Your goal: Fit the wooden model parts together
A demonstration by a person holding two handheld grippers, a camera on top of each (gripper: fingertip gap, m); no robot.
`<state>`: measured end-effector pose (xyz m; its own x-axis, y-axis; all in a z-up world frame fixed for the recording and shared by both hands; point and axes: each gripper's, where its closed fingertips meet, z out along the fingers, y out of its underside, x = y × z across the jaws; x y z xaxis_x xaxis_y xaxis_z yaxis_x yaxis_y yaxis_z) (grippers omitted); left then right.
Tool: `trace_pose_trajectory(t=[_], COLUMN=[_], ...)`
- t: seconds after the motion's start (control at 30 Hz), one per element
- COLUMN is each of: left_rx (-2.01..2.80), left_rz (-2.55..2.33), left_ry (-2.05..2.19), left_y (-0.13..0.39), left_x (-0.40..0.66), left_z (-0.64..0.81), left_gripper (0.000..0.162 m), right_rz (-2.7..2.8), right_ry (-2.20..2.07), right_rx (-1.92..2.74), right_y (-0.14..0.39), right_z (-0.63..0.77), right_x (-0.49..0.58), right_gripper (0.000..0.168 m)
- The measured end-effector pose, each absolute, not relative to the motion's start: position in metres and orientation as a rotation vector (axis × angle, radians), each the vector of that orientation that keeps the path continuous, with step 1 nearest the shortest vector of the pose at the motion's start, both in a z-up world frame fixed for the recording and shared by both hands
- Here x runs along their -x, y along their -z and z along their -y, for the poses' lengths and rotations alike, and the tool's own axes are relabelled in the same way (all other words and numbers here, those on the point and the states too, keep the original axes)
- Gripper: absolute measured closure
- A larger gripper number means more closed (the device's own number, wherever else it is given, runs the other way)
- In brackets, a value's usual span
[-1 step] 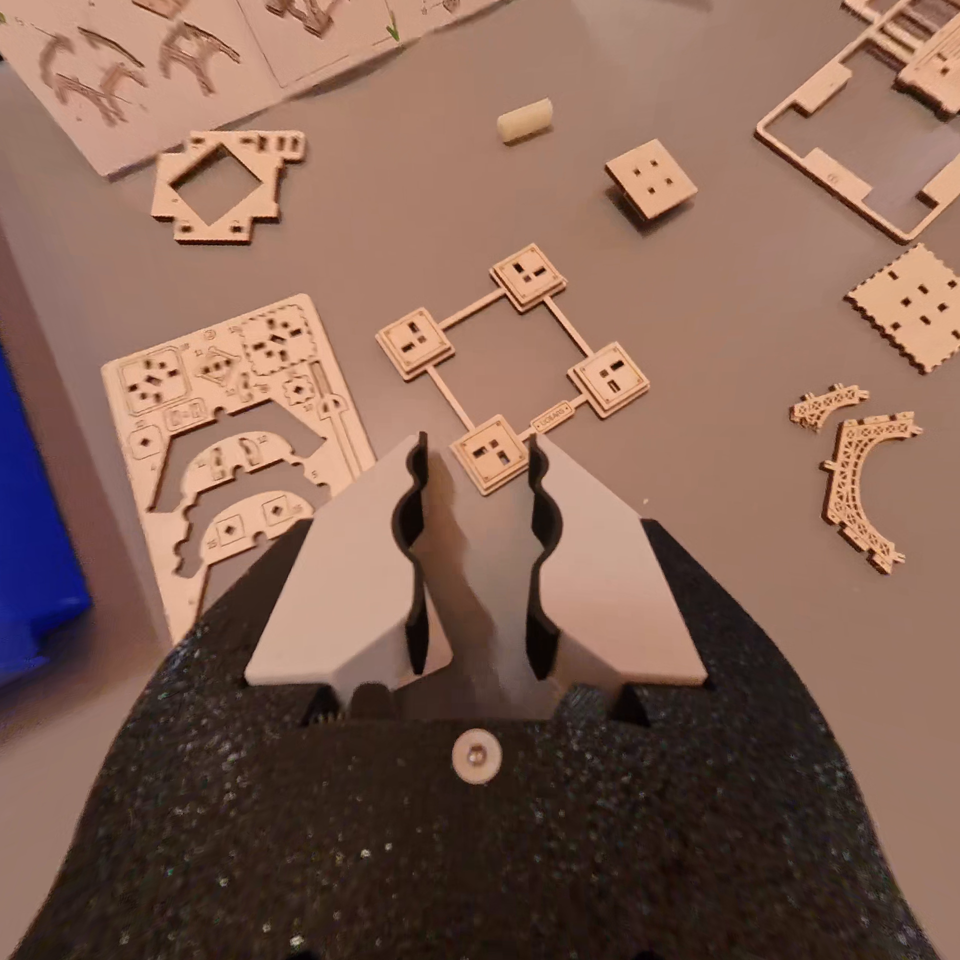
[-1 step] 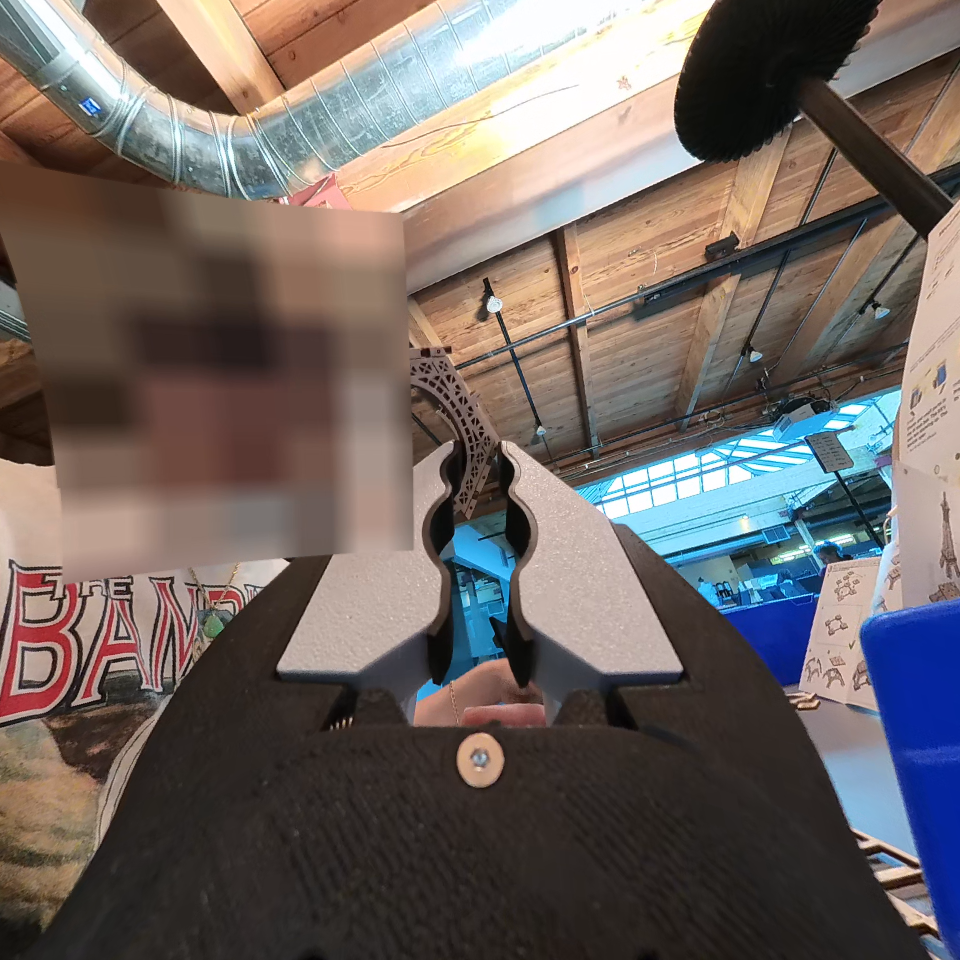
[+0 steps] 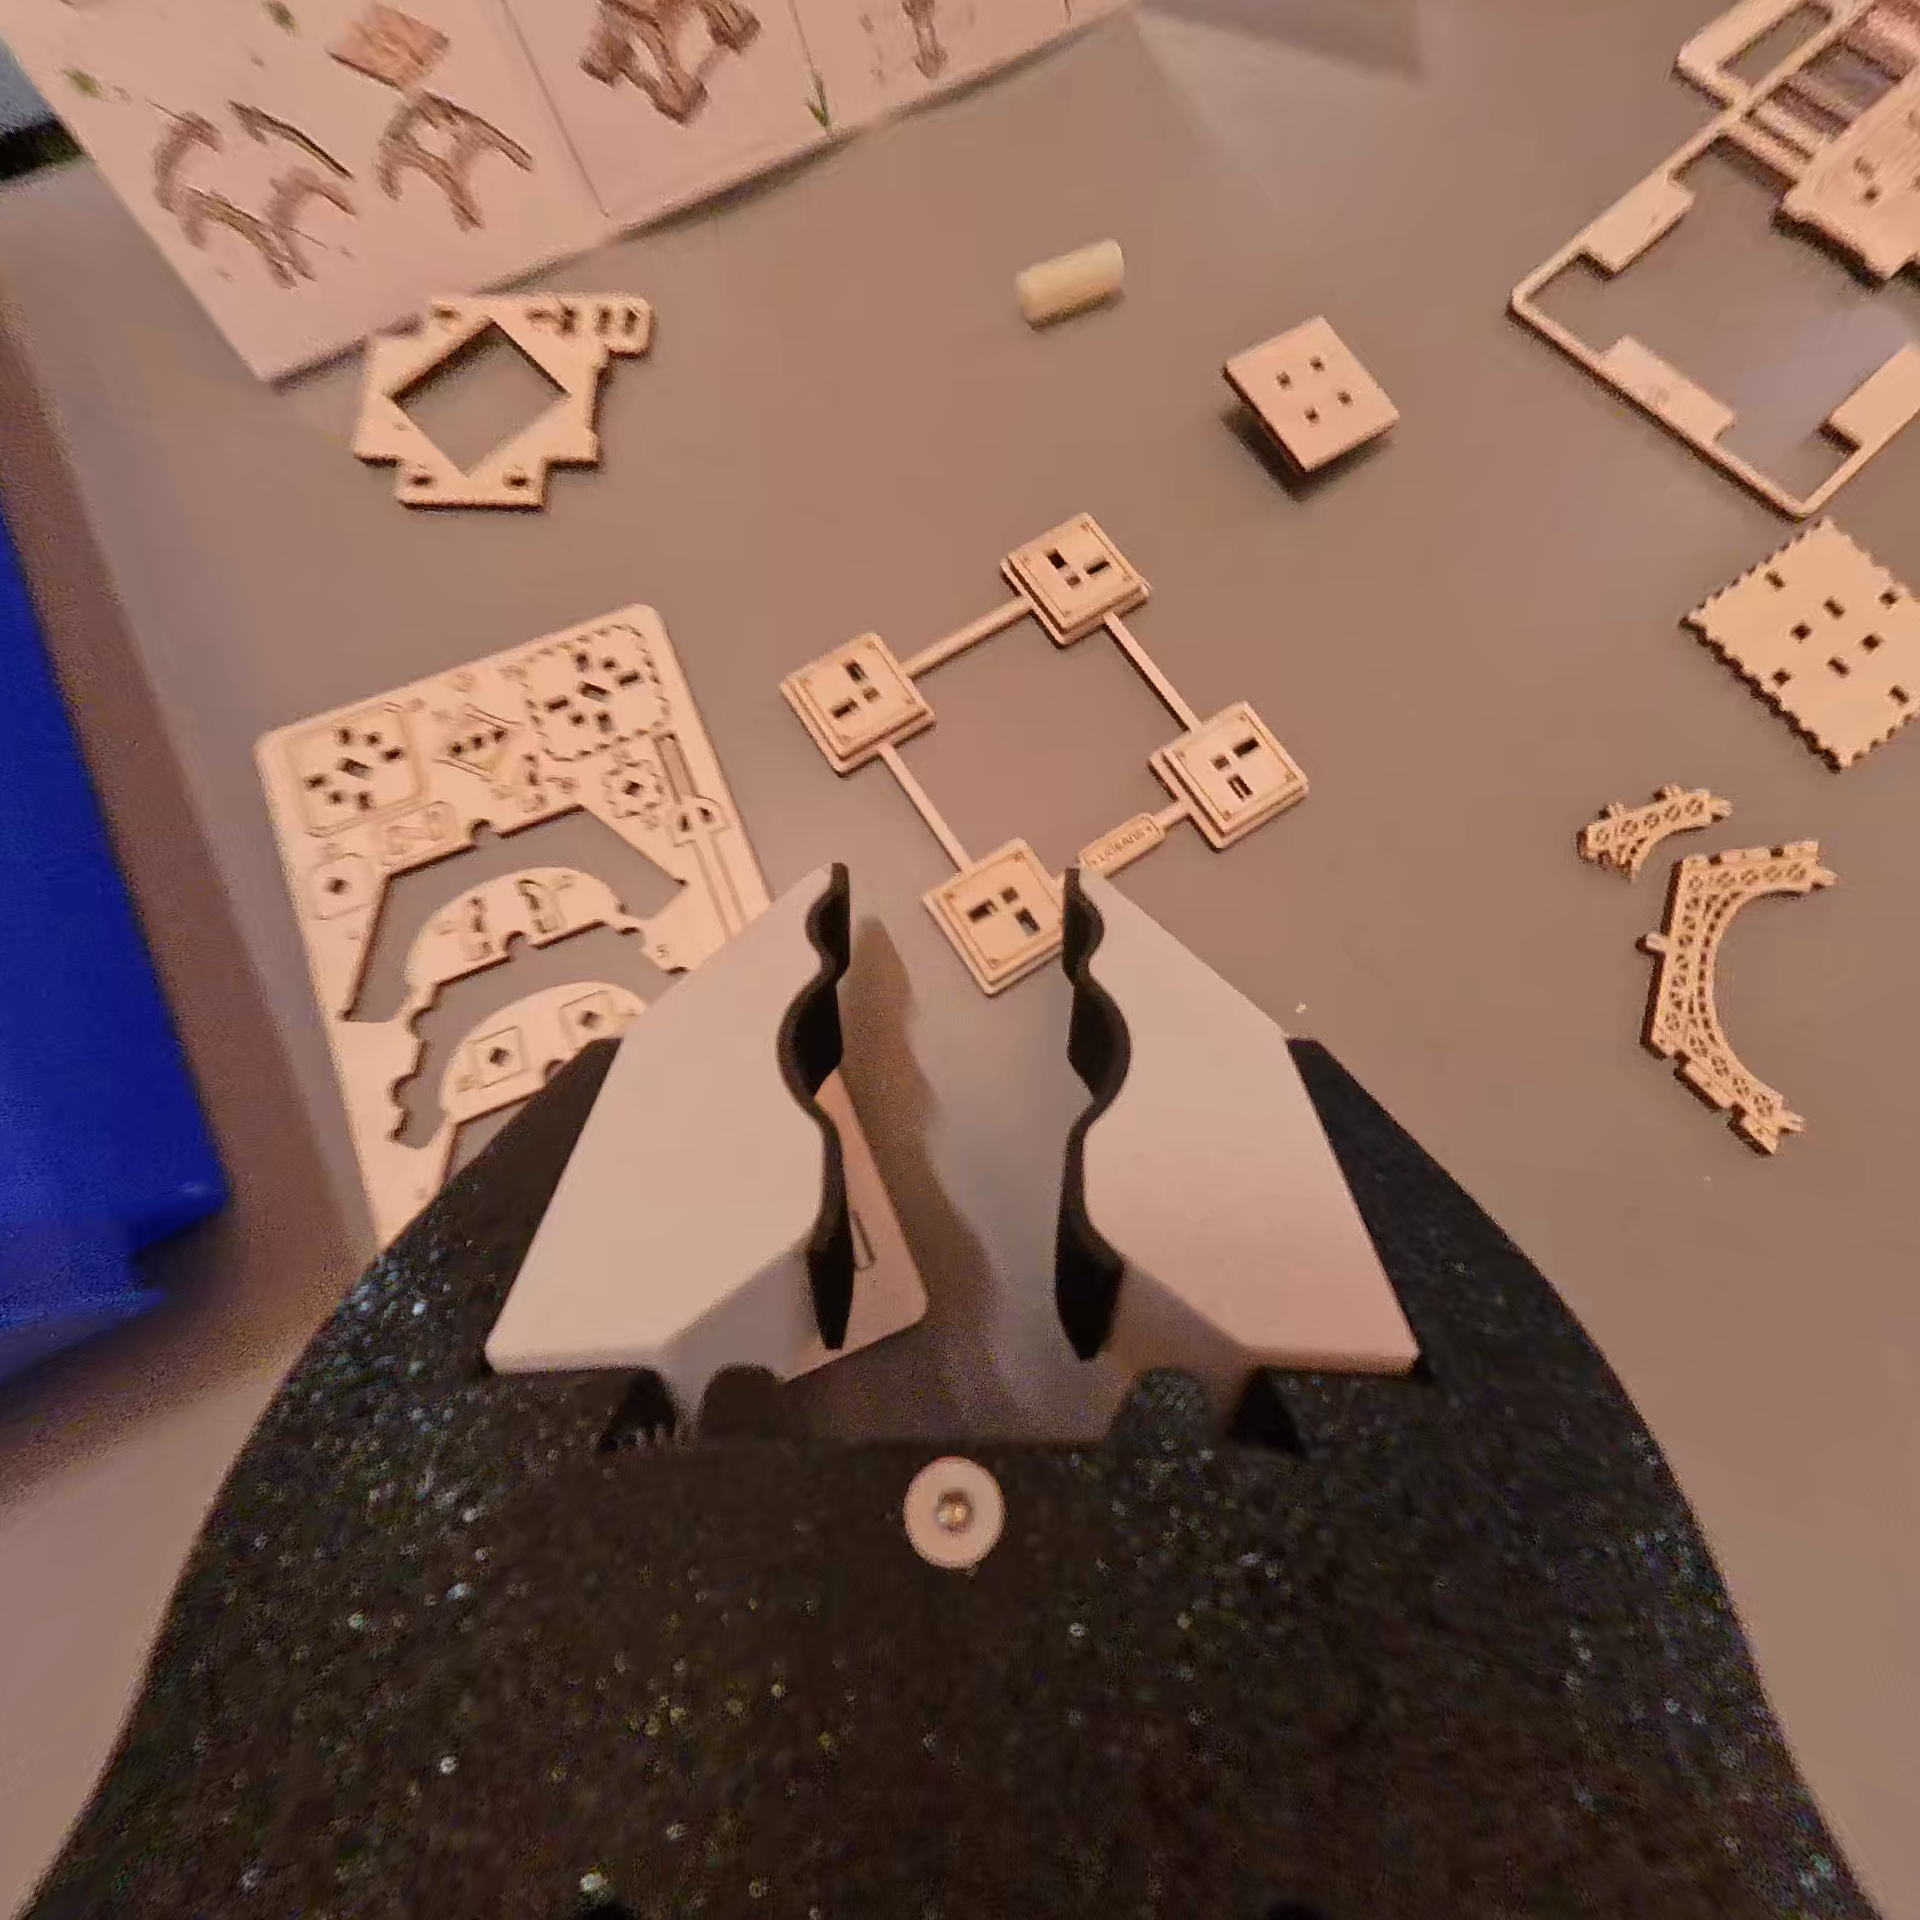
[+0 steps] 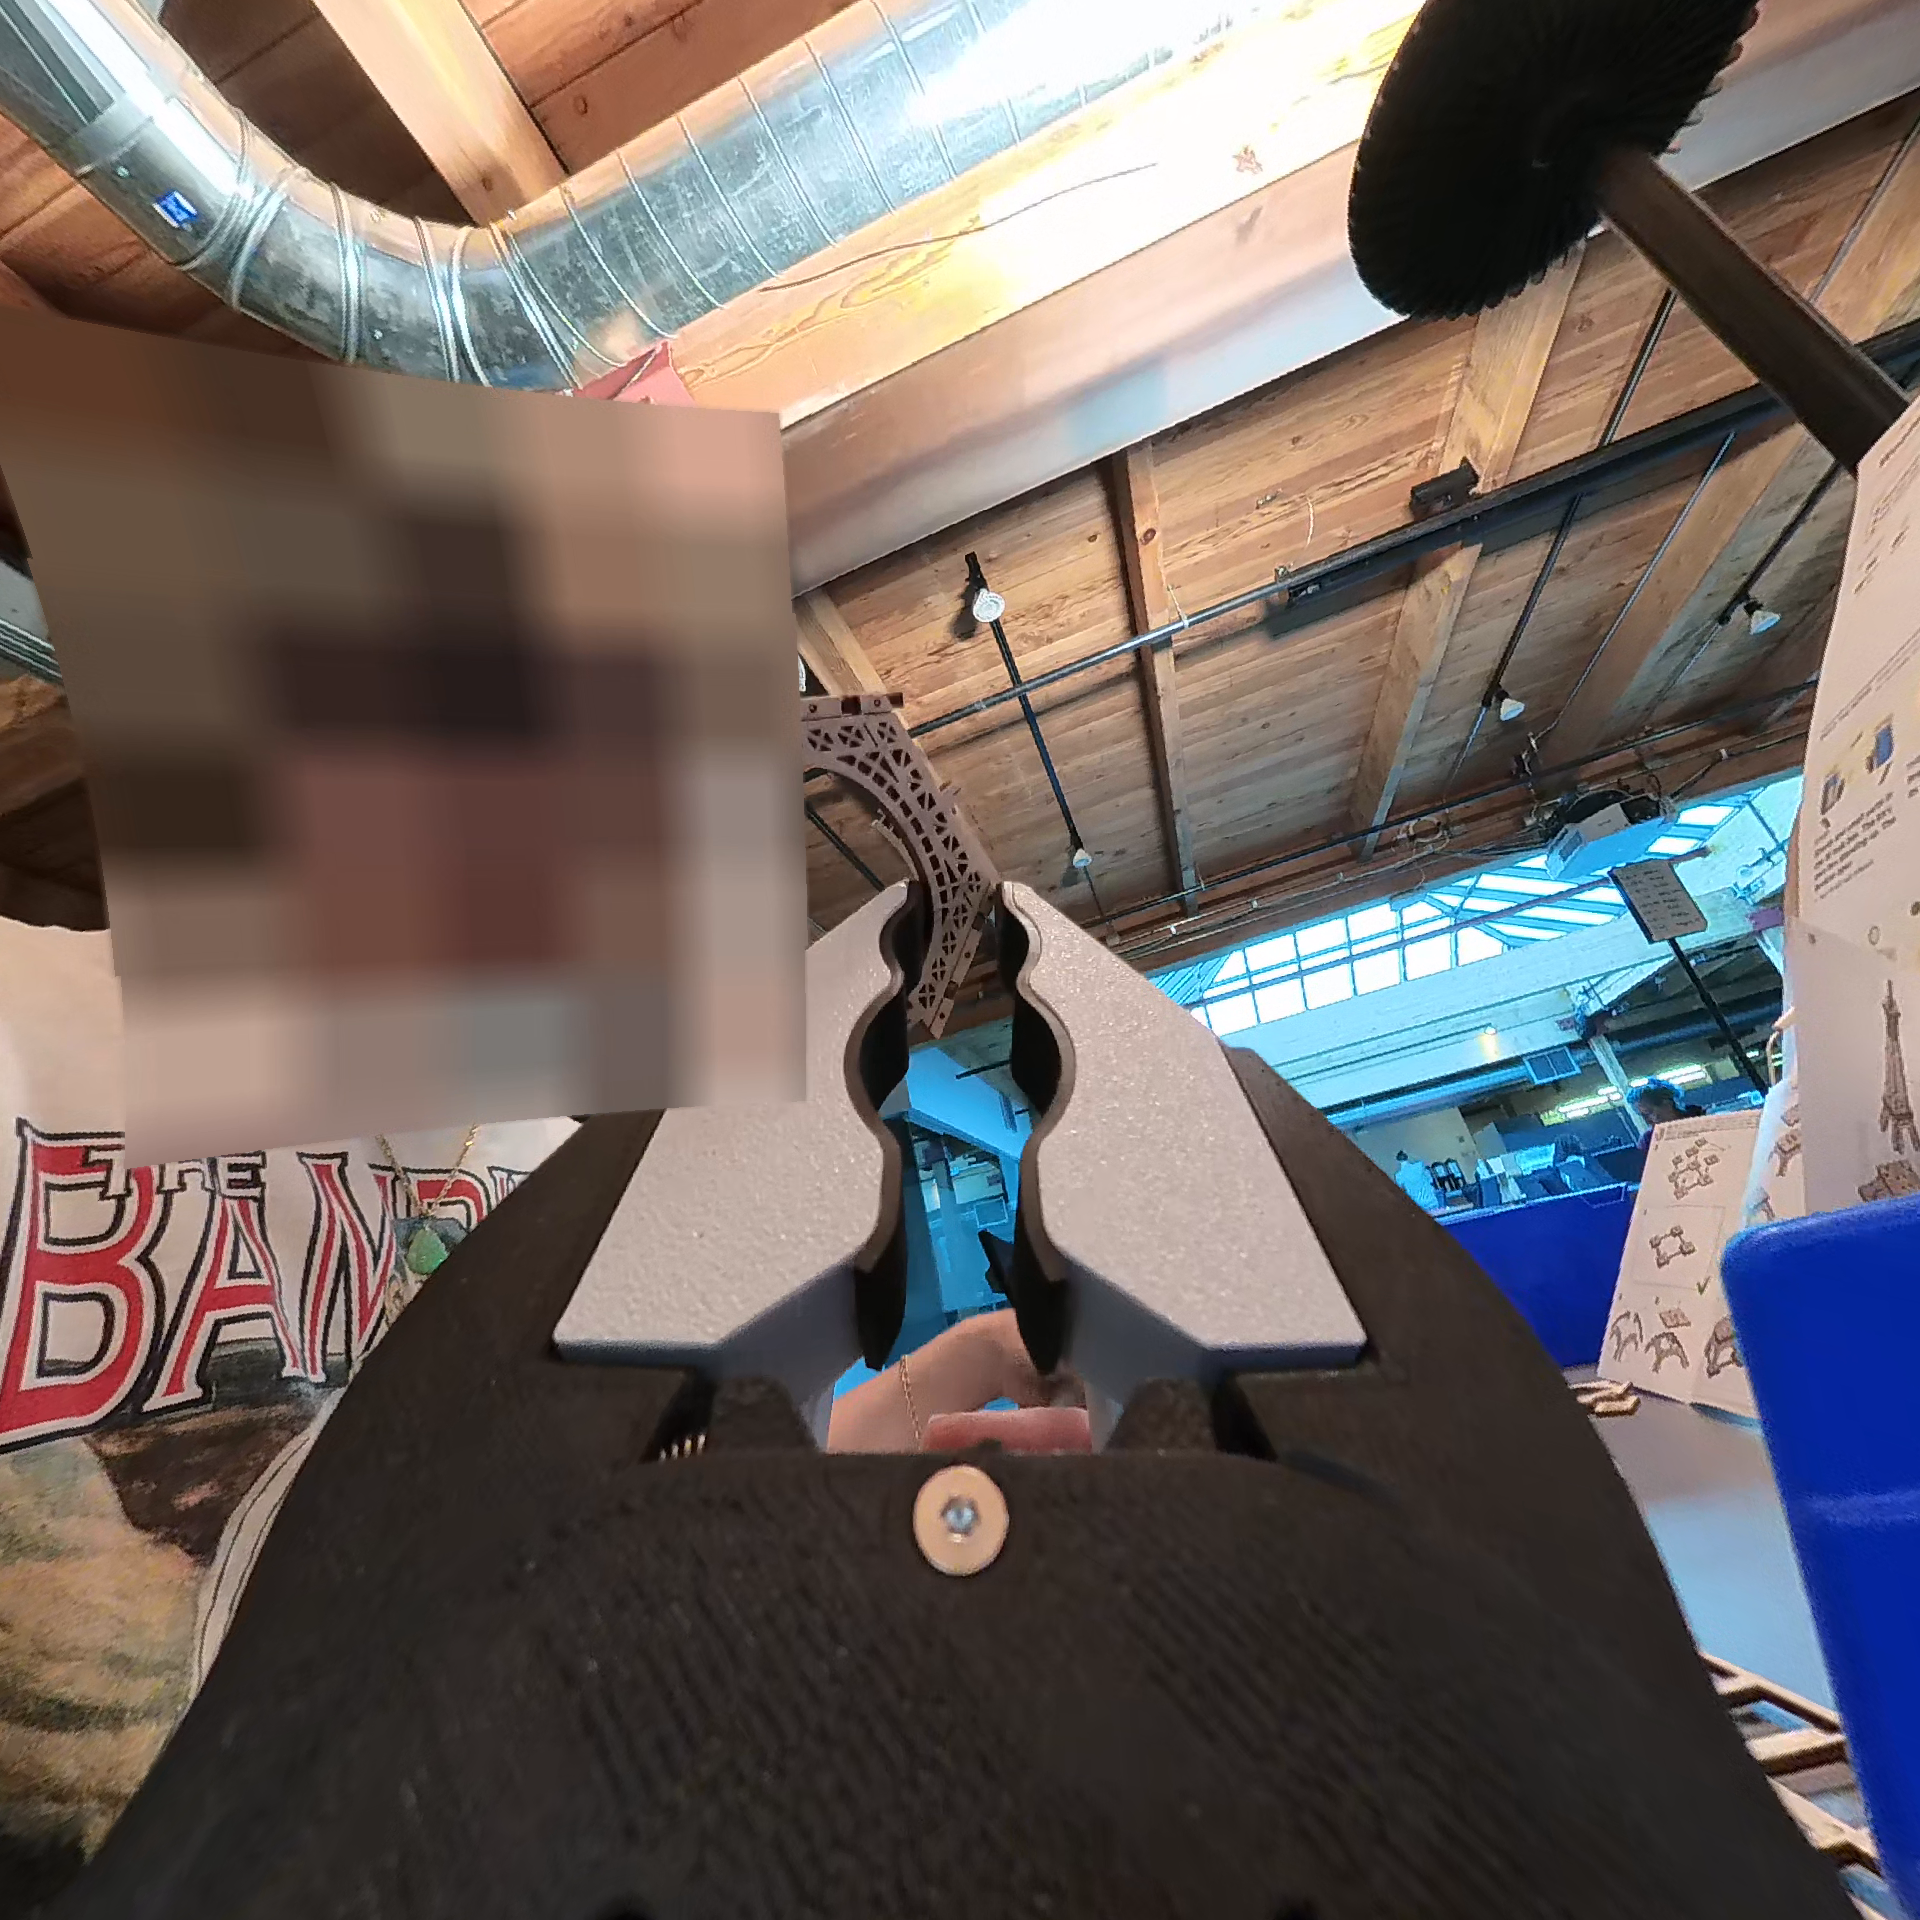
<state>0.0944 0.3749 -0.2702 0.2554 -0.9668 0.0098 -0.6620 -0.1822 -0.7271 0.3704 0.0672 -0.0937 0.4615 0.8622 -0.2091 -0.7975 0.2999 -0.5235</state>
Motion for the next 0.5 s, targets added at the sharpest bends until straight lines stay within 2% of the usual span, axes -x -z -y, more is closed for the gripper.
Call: trace_pose_trajectory(t=[0.13,0.27,0.4,0.5], left_rx=[1.852,1.597,1.333,1.313], left_rz=[-1.387,-1.569,-1.883,-2.029], left_ry=[0.682,0.725,0.563,0.528], left_y=[0.238,0.217,0.233,0.253], left_x=[-0.099,-0.141,-0.187,-0.214], left_z=[-0.388,-0.359,-0.334,-0.334], left_gripper=[0.122,0.122,0.116,0.109], right_rz=[0.121,0.124,0.143,0.166], right_ry=[-1.101,-1.107,-1.117,-1.131], right_rx=[0.623,0.635,0.684,0.720], right_y=[0.094,0.095,0.098,0.101], right_z=[-0.067,-0.070,-0.076,-0.079], right_x=[-0.370,-0.368,-0.359,-0.352], right_gripper=[0.159,0.159,0.159,0.159])
